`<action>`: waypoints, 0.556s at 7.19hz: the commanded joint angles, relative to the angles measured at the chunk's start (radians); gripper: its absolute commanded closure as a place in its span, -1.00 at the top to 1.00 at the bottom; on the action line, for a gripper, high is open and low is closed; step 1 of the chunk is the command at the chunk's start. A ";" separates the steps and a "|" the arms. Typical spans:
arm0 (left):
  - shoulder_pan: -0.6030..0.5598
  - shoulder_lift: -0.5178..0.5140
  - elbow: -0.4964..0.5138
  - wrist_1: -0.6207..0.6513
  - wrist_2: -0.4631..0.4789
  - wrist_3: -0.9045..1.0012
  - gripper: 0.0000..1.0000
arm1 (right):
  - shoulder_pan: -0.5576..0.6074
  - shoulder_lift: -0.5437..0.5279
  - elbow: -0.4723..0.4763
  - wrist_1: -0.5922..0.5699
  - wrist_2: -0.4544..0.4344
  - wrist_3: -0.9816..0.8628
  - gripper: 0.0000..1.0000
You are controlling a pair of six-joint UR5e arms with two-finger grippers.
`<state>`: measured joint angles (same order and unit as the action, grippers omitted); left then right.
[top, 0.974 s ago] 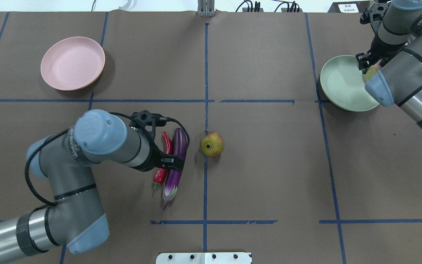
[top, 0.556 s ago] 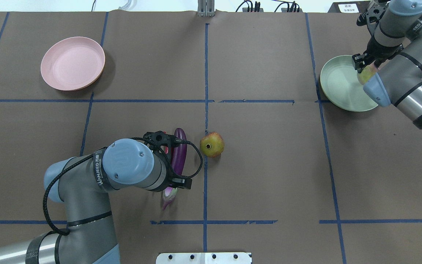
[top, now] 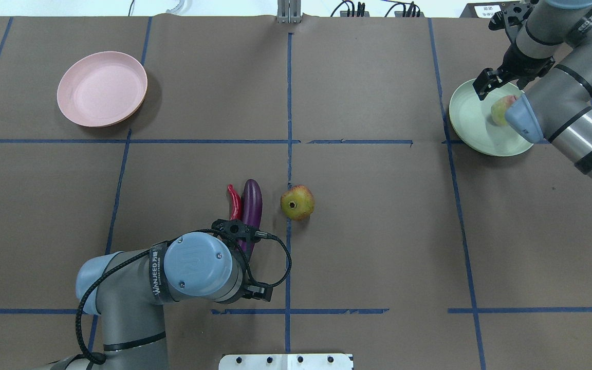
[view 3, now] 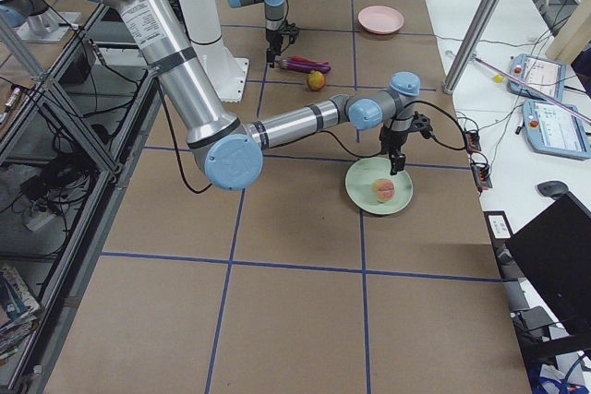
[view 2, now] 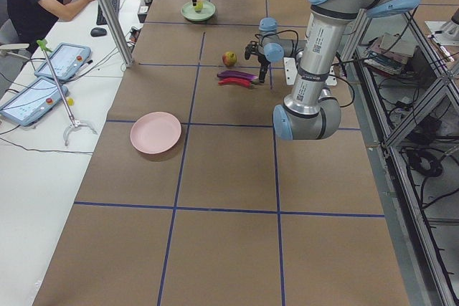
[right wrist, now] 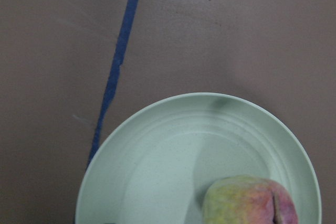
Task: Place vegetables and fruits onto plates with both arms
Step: 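Lower the peach onto the green plate while the left gripper reaches the eggplant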
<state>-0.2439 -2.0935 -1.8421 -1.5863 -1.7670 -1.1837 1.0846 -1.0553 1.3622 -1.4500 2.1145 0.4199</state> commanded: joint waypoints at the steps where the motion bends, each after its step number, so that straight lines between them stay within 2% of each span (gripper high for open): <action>1: -0.003 -0.002 0.007 0.000 0.001 0.004 0.88 | -0.035 0.015 0.062 0.007 0.033 0.103 1.00; 3: -0.024 -0.002 0.012 -0.001 0.023 0.013 0.87 | -0.058 -0.020 0.162 -0.006 0.035 0.149 1.00; 4: -0.026 -0.002 0.014 -0.001 0.023 0.013 0.76 | -0.067 -0.020 0.166 -0.004 0.033 0.152 1.00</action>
<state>-0.2637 -2.0953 -1.8310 -1.5875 -1.7470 -1.1720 1.0287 -1.0669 1.5011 -1.4517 2.1477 0.5590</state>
